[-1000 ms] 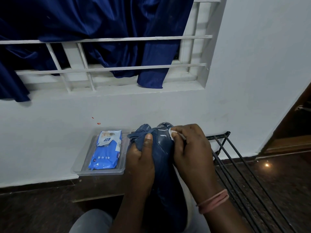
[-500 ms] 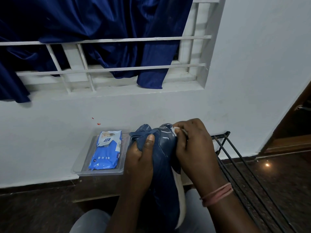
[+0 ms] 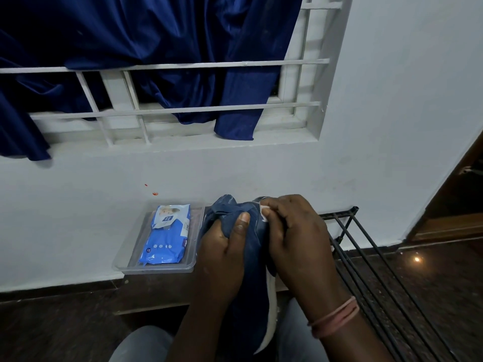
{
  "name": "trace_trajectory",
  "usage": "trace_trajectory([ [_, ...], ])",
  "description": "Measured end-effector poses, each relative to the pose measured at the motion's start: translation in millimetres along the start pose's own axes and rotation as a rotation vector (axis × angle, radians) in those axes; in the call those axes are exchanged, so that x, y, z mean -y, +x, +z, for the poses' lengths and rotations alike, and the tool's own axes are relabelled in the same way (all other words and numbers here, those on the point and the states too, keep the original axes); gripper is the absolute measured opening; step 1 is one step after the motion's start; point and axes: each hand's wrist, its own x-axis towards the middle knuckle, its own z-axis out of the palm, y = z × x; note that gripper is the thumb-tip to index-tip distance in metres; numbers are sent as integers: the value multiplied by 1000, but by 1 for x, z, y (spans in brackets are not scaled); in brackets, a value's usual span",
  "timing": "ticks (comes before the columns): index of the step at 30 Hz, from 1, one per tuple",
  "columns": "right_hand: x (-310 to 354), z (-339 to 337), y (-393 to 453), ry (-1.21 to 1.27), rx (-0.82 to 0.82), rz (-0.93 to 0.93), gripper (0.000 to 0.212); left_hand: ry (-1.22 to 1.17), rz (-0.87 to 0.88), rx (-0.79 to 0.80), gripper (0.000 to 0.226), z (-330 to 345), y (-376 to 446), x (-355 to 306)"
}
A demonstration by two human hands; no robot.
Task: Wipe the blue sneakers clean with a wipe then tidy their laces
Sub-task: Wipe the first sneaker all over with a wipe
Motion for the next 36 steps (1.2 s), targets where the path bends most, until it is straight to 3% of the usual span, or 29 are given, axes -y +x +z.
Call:
trace_trajectory([
  [4, 2, -3, -20, 49, 104, -37, 21, -3, -23, -6, 40, -4, 3, 5],
  [9, -3, 0, -6, 14, -11, 16, 18, 34, -46, 19, 41, 0, -3, 5],
  [15, 7, 1, -24, 23, 149, -36, 18, -6, -27, 11, 34, -3, 2, 5],
  [20, -11, -6, -13, -9, -51, 43, 19, 58, -69, 30, 45, -2, -5, 7],
  [28, -13, -30, -15, 293, -296, 184, 17, -112, -55, 204, 36, 3, 9, -14],
  [33, -17, -33, -19, 304, -328, 175, 13, -206, -35, 373, 50, 10, 32, -9],
  [36, -21, -29, -21, 227, -305, 166, 12, -462, -136, 470, 44, 17, 34, -4],
])
